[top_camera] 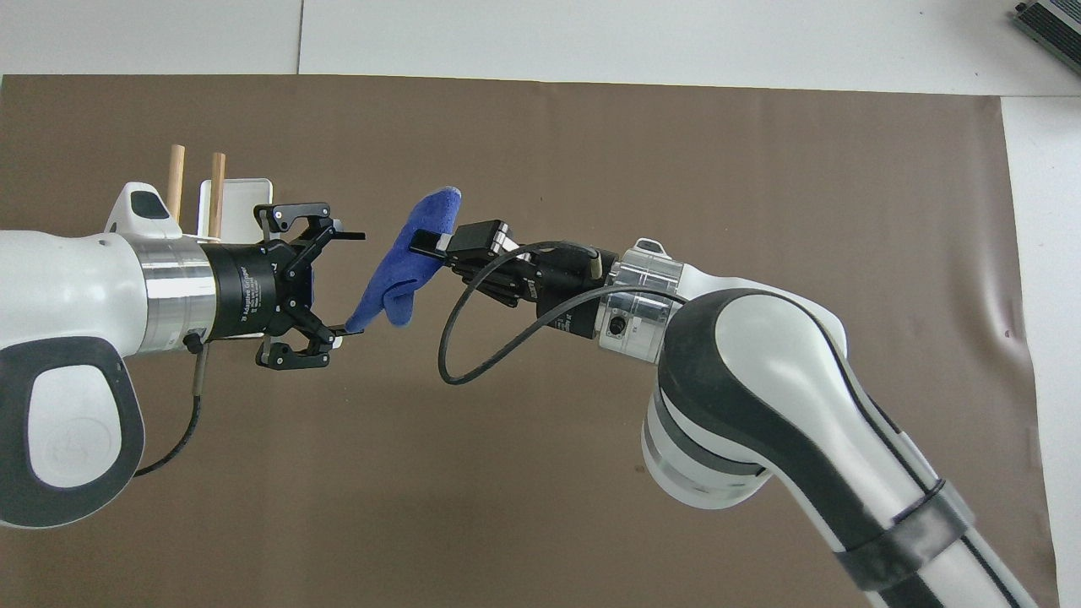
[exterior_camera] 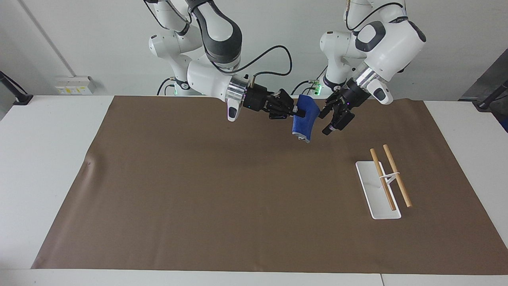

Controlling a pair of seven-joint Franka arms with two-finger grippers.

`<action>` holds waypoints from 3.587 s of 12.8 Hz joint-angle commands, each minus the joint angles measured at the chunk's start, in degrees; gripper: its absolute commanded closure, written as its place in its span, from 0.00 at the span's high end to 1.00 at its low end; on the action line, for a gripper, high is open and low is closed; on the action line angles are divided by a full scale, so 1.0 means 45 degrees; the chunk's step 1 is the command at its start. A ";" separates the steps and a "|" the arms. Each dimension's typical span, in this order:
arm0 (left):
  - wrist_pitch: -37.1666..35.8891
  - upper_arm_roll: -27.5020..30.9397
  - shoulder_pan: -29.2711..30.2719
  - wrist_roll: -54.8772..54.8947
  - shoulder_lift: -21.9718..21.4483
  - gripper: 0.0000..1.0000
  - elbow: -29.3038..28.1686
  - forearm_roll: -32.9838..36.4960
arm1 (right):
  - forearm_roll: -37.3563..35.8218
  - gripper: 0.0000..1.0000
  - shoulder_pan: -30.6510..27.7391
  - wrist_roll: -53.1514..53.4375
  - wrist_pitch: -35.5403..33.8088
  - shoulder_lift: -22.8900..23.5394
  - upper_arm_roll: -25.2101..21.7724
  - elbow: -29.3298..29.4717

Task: Right arm passes towel to left arm to hang
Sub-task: 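Bring the towel to the left gripper and close the left gripper on it, then carry the towel with the left gripper while the right gripper withdraws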

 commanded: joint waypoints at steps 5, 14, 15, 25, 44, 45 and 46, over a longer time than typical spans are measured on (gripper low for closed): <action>0.1392 0.0164 -0.0849 -0.1005 -0.0607 1.00 -0.0801 -0.0634 | 0.1463 0.00 -0.0031 -0.0065 0.0801 -0.0097 0.0224 -0.0081; 0.1590 0.0164 -0.0930 -0.1123 -0.0451 0.00 -0.0508 -0.0867 | 0.2167 0.00 -0.0031 -0.0045 0.0976 -0.0116 0.0224 -0.0081; 0.1473 0.0164 -0.0872 -0.1142 -0.0470 0.00 -0.0508 -0.0947 | 0.2167 0.00 -0.0031 -0.0045 0.1035 -0.0116 0.0224 -0.0081; 0.1550 0.0301 -0.0285 0.1863 -0.0451 0.00 -0.0547 -0.0889 | 0.1081 1.00 -0.0031 -0.0182 0.2183 -0.0057 0.0185 -0.0081; 0.3368 0.0321 0.2095 0.7901 0.2459 0.00 0.1387 0.2568 | -1.9714 1.00 -0.4502 0.0906 -0.2527 -0.0213 -0.0440 0.0600; 0.3328 0.0301 0.2485 0.7785 0.2498 0.00 0.1387 0.2529 | -2.1003 1.00 -0.4600 0.1627 -0.3680 -0.0330 -0.0440 0.0931; 0.3328 0.0301 0.2662 0.7532 0.2537 0.00 0.1522 0.2336 | -2.1751 1.00 -0.4621 0.2195 -0.4503 -0.0447 -0.0440 0.1225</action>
